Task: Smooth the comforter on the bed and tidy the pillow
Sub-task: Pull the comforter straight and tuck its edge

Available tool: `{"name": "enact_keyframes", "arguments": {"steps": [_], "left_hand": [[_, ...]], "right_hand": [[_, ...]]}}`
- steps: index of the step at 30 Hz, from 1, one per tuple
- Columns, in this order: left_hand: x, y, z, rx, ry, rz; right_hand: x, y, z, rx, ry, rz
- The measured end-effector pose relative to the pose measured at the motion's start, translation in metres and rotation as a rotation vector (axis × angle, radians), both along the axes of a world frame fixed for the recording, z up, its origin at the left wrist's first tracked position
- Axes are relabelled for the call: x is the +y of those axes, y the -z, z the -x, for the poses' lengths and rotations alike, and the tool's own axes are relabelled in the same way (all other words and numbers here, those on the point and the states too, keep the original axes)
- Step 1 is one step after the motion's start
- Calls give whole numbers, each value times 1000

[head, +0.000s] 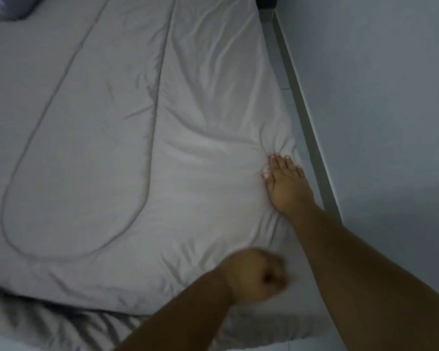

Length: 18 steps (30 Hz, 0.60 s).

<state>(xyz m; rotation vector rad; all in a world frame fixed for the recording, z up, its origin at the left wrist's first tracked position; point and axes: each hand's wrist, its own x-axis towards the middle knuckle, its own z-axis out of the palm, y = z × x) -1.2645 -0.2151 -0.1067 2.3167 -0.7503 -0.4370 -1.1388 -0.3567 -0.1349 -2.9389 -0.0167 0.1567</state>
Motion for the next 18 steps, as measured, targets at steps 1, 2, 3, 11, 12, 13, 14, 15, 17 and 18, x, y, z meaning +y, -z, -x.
{"name": "enact_keyframes", "arguments": {"steps": [1,2,3,11,12,13,14,15,17,18], "left_hand": [[10,-12,-7,-58,-33,92],[23,-11,-22,-176,-212,123],[37,-4,-38,-264,-372,83],[127,41,-19,-104,-1046,-503],[127,38,-20,-60,-1115,-500],[127,34,-26,-65,-1153,-502],[124,31,-33,-74,-1148,-480],[119,30,-40,-97,-1083,-460],[109,30,-50,-125,-844,-458],[109,30,-53,-139,-763,-449]], "right_hand": [[0,1,1,-11,5,-3],[1,1,1,-30,7,-5],[1,2,2,-42,7,-2],[3,4,4,-15,6,28],[4,4,4,-36,12,49],[7,2,3,-63,26,74],[12,-1,1,-87,50,88],[21,-5,-2,-100,71,77],[46,-10,-11,-115,53,5],[58,-11,-14,-114,10,-13]]}}
